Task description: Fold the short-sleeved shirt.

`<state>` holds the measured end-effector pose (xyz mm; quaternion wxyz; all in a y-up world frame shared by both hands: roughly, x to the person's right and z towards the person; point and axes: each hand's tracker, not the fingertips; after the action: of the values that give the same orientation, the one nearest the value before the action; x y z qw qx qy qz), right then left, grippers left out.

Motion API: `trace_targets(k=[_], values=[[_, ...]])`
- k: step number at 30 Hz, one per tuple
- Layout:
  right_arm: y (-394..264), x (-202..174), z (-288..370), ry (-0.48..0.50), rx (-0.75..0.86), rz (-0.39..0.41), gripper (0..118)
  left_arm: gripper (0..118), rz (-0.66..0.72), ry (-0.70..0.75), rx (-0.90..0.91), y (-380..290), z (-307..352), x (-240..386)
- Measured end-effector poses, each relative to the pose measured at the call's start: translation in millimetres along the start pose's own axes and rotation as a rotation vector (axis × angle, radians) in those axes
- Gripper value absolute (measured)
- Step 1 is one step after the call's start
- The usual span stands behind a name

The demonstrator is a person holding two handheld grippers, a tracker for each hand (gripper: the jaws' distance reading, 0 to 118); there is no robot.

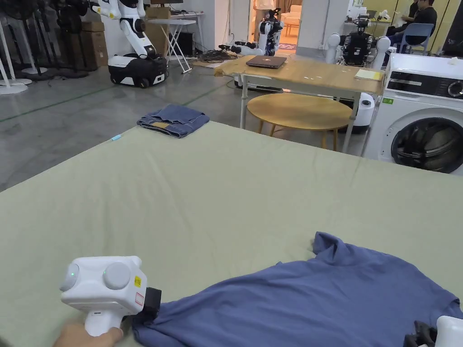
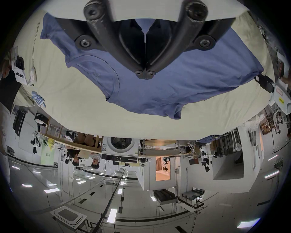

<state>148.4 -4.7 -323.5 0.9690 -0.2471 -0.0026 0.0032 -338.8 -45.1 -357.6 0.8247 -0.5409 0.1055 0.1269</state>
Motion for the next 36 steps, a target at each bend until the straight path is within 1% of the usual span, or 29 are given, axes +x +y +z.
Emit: trace_targets(k=[4, 5, 6, 8, 10, 11, 13, 14, 15, 17, 18, 19, 21, 22, 23, 24, 25, 26, 27, 29, 31, 34, 36], values=[[0.8, -1.4, -1.6, 0.003, -0.004, 0.004, 0, 55, -0.01, 0.046, 0.016, -6.3, -1.4, 9.5], [0.7, -1.8, -1.8, 0.003, -0.004, 0.004, 0, 52, -0.002, 0.058, 0.024, -8.9, 0.8, 13.5], [0.7, -2.6, -2.1, 0.003, -0.006, 0.007, 0, 45, -0.013, 0.068, 0.027, -11.0, 0.5, 17.7], [0.0, -3.3, -3.4, 0.003, -0.011, 0.01, 0, 23, -0.087, 0.067, 0.052, -14.9, -0.6, 26.6], [-1.2, -3.9, -6.3, 0.009, -0.019, 0.008, 0, 3, -0.122, 0.061, 0.06, -18.4, -3.2, 32.9], [-1.9, -3.4, -8.4, 0.011, -0.024, 0.008, 0, 2, -0.132, 0.042, 0.065, -18.1, -3.1, 33.4], [-0.7, -1.5, -13.1, 0.018, -0.032, 0.01, 0, 2, -0.113, 0.023, 0.075, -16.8, -0.4, 26.1], [1.7, 0.3, -16.1, 0.024, -0.037, 0.011, 0, 1, -0.099, -0.01, 0.083, -16.1, 2.0, 21.4], [6.1, 2.5, -20.4, 0.028, -0.043, 0.011, 0, 1, -0.066, -0.051, 0.098, -15.4, 6.4, 14.3], [18.9, 9.6, -30.2, 0.047, -0.046, 0.017, 0, 1, -0.023, -0.08, 0.13, -11.6, 12.8, 2.0], [29.0, 12.9, -37.6, 0.048, -0.048, 0.026, 0, 1, -0.017, -0.082, 0.165, -10.9, 18.8, -1.9], [40.1, 15.3, -46.1, 0.041, -0.052, 0.05, 0, 1, -0.018, -0.089, 0.161, -9.7, 23.6, -4.9], [62.1, 22.5, -70.1, 0.05, -0.08, 0.083, 0, 1, 0.021, -0.131, 0.185, -7.5, 27.5, -10.6], [73.4, 26.8, -85.7, 0.072, -0.1, 0.102, 6, 1, 0.01, -0.129, 0.186, -7.0, 29.4, -11.8], [82.4, 29.1, -98.8, 0.085, -0.125, 0.114, 19, 1, 0.008, -0.127, 0.184, -6.2, 29.6, -11.6], [93.4, 30.4, -116.8, 0.077, -0.17, 0.148, 34, 1, 0.012, -0.133, 0.192, -6.6, 29.3, -10.8], [102.5, 32.5, -133.2, 0.095, -0.185, 0.167, 47, 1, 0.017, -0.136, 0.193, -7.0, 29.2, -10.1], [109.7, 34.5, -149.2, 0.11, -0.203, 0.191, 53, 1, 0.017, -0.133, 0.191, -6.4, 27.9, -10.3], [116.7, 35.9, -166.0, 0.109, -0.231, 0.219, 54, 1, 0.016, -0.132, 0.191, -6.6, 25.6, -10.1], [127.8, 35.9, -194.2, 0.111, -0.269, 0.253, 54, 1, 0.008, -0.122, 0.182, -7.5, 21.8, -8.2], [134.9, 36.3, -225.6, 0.133, -0.325, 0.278, 56, 1, 0.008, -0.117, 0.174, -8.1, 16.9, -8.8], [136.1, 38.9, -271.3, 0.107, -0.434, 0.287, 56, 1, 0.017, -0.116, 0.158, -9.9, 13.2, -8.1], [133.1, 44.1, -295.2, 0.099, -0.476, 0.277, 56, 1, 0.026, -0.117, 0.156, -10.5, 11.9, -8.8]])
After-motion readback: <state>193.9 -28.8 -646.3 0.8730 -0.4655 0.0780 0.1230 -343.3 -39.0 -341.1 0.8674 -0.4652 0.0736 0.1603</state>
